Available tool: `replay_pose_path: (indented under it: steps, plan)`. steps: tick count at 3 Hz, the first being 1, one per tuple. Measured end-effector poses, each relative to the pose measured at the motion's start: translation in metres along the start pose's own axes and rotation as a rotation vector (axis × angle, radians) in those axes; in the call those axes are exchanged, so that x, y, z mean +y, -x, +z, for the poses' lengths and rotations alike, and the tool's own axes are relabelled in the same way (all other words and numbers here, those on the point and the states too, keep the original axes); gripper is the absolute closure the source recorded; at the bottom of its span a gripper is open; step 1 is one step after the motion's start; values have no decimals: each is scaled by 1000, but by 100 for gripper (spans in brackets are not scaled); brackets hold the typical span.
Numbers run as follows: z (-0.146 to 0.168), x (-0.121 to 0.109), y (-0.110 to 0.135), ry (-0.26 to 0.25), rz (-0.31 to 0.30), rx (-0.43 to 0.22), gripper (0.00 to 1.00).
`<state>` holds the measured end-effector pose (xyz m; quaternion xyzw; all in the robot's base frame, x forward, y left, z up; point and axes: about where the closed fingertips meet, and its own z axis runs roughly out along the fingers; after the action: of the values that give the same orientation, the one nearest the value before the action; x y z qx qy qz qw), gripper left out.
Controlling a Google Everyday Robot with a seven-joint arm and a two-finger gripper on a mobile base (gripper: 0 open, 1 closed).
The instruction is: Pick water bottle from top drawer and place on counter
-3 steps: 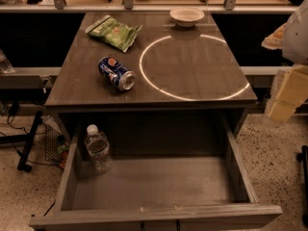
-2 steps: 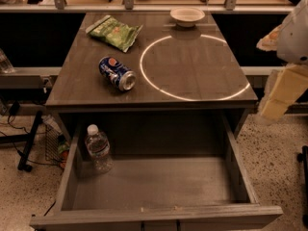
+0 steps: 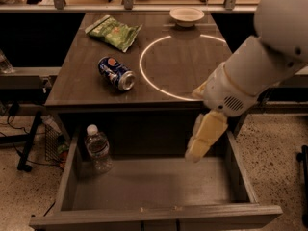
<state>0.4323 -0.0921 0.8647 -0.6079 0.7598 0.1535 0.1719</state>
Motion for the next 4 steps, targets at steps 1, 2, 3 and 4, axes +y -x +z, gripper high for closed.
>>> replay_pose_path:
  steps: [1, 2, 3, 4]
  plan:
    - [65, 33, 29, 92, -1, -91, 0]
    - [100, 56, 56, 135, 2, -113, 0]
    - [107, 60, 60, 139, 5, -126, 0]
    - [132, 67, 66, 174, 71, -272, 0]
